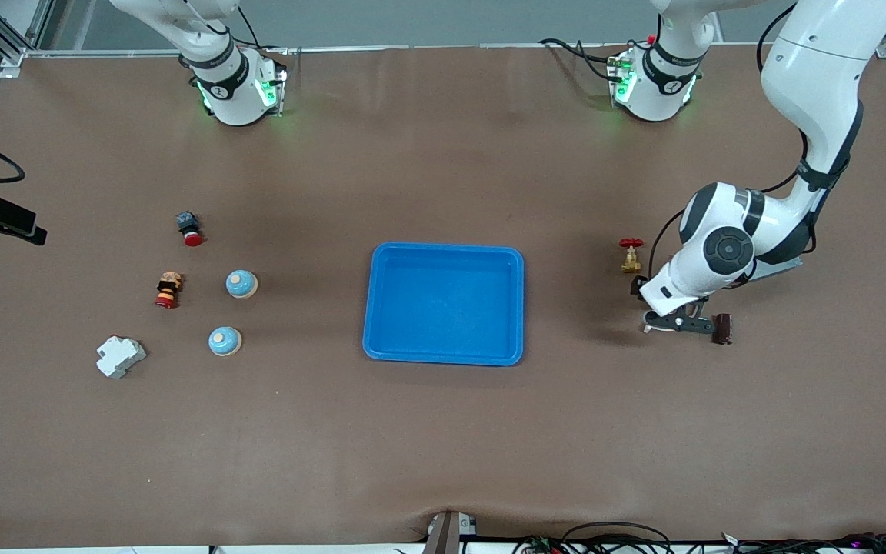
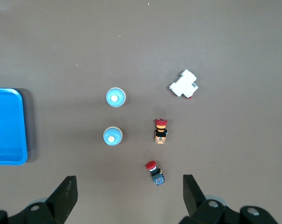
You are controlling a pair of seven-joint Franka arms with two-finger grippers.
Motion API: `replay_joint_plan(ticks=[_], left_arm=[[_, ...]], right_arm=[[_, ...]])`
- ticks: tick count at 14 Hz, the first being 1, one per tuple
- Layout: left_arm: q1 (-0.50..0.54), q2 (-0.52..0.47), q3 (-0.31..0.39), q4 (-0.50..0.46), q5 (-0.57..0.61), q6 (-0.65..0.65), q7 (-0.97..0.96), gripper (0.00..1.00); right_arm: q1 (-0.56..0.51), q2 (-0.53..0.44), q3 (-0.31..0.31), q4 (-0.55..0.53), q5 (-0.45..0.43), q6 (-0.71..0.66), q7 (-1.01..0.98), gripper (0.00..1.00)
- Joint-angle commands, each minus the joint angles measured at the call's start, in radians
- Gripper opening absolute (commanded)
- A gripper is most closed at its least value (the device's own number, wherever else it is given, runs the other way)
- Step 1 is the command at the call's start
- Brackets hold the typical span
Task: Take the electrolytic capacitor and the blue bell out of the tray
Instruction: 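Place the capacitor inside the white arc while the right gripper retracts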
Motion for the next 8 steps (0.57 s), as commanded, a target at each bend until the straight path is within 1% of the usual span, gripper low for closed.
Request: replay_joint_plan(ticks=[1,3,6,8], left_arm=[[0.014,-0.03,-0.009,0.001,0.025,-0.008,-0.004,1.0],[0.015,-0.058,-0.011,0.016,0.009,-0.049,0.004,1.0],[0.015,-0.064,-0.012,0.1,-0.033,-0.192,0.009,1.0],[0.017,-0.104,-0.014,0.162,-0.088,-0.327,0.028,1.0]], right_arm=[[-0.015,-0.017,0.01,-0.007,0.012,-0.011,0.009,1.0],[-0.015,-0.017,0.01,-0.007,0.012,-0.011,0.006,1.0],[-0.015,-0.017,0.011,-0.005,-0.003,-0.011,0.001,1.0],[-0.015,-0.027,0.01,-0.005,-0.004,-0.009,-0.001,1.0]])
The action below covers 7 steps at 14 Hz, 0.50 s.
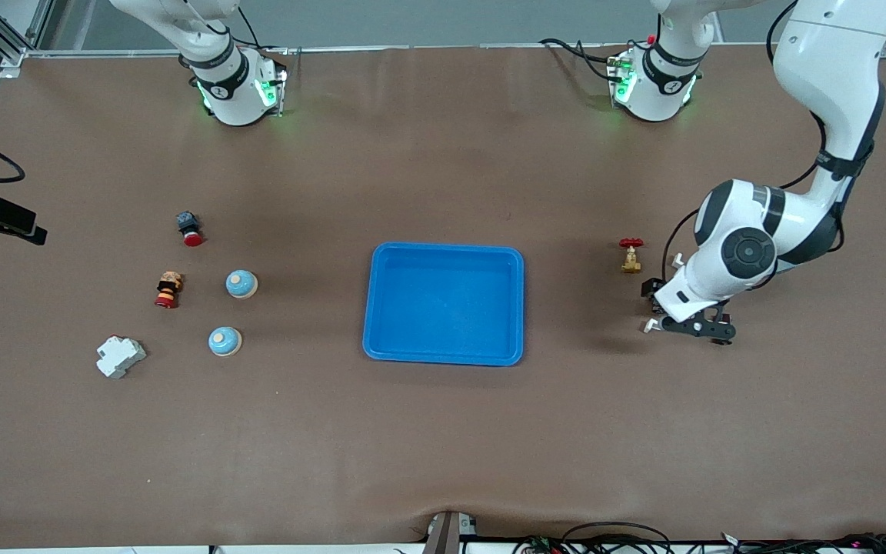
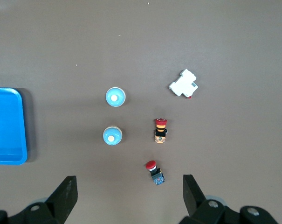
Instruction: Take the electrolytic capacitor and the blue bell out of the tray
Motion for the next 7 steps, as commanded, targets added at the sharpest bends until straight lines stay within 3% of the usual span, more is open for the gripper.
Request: replay_joint_plan(ticks=[1,4,7], left_arm=[[0.015,-0.064,-0.01,0.102,-0.104,-0.202,0.08,1.0],[0.046,-0.073,-0.01,0.283,-0.174,-0.44,0.134,1.0],[0.066,-0.105,-0.004,0.403,-0.216,-0.559,0.119,1.0]], right_arm=[[-0.015,-0.028,0.01,-0.006,-0.002,-0.01,0.004,1.0],[-0.018,-0.036,0.004,-0.006,-0.002,-0.01,0.029,1.0],[-0.026,-0.045,0.001,-0.007,-0.002,-0.014,0.048,1.0]])
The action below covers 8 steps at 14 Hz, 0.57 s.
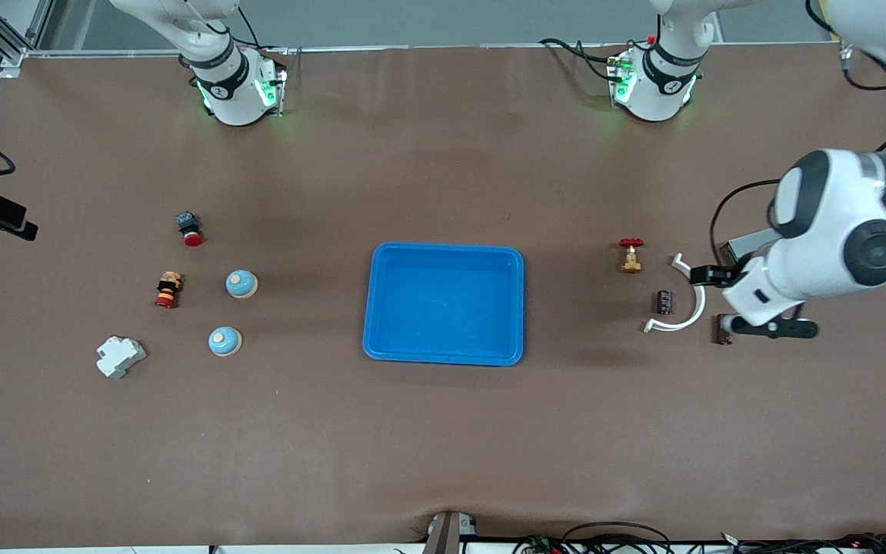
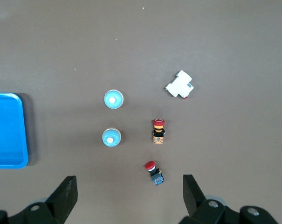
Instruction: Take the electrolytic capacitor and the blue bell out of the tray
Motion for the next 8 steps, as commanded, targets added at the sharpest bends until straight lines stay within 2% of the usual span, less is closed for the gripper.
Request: replay_joint_plan(ticks=[1,5,8], left_arm=[[0.035,-0.032,-0.003,0.106,-0.061,-0.101,-0.001,1.0],[0.049,-0.147,0.001,0.132,-0.065,-0.104,-0.043,1.0],[0.067,-0.194,0.0,0.155,-0.065,-0.104,-0.049,1.0]], right_arm=[[-0.028,-0.022,0.011,-0.008,-0.002,-0.013,0.044,1.0],[-0.038,-0.035,0.013,-0.008,0.0,-0.012,0.049,1.0],[-0.038,-0.033,0.014,-0.008,0.0,-0.012,0.047,1.0]])
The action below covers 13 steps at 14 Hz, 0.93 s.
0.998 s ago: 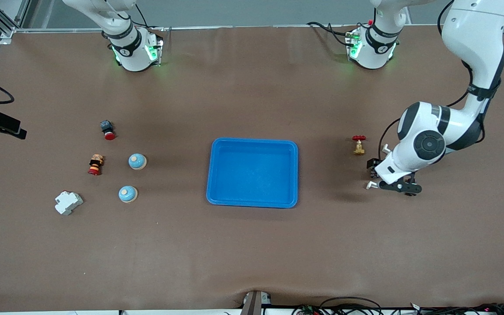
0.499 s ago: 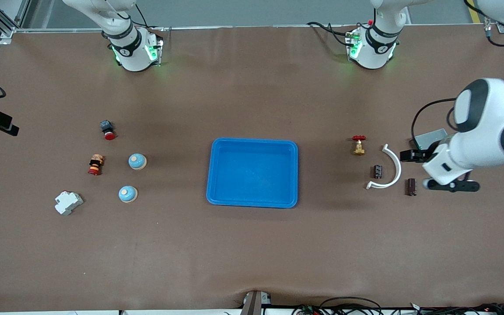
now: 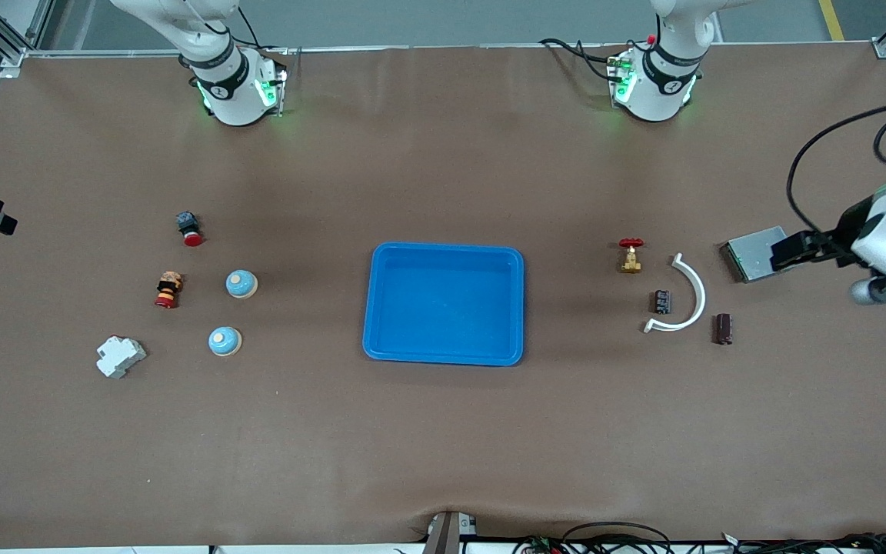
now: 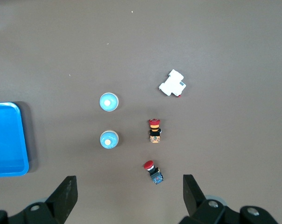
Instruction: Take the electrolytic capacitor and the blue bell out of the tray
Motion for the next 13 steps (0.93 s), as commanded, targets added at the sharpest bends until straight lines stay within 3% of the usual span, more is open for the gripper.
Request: replay_joint_plan(ticks=[1,5,9,13], left_arm=[[0.014,-0.042,-0.002,0.031,-0.019,-0.018,-0.017,1.0],[0.032,-0.049,-0.003,0.114,-0.021,-0.038,-0.017,1.0],[0.028,-0.03,0.003,0.128,-0.022,-0.034,-0.006,1.0],[-0.184,-0.03,0.222,0.127,-0.084,-0.032,0.006,1.0]], right_arm=[[-0.016,-0.018,0.016,-0.008,0.001,-0.007,0.019,1.0],[-0.015,-0.018,0.016,-0.009,0.003,-0.009,0.019,1.0],[-0.015,-0.018,0.016,-0.009,0.003,-0.009,0.019,1.0],[-0.016,-0.018,0.016,-0.009,0.004,-0.009,0.019,1.0]])
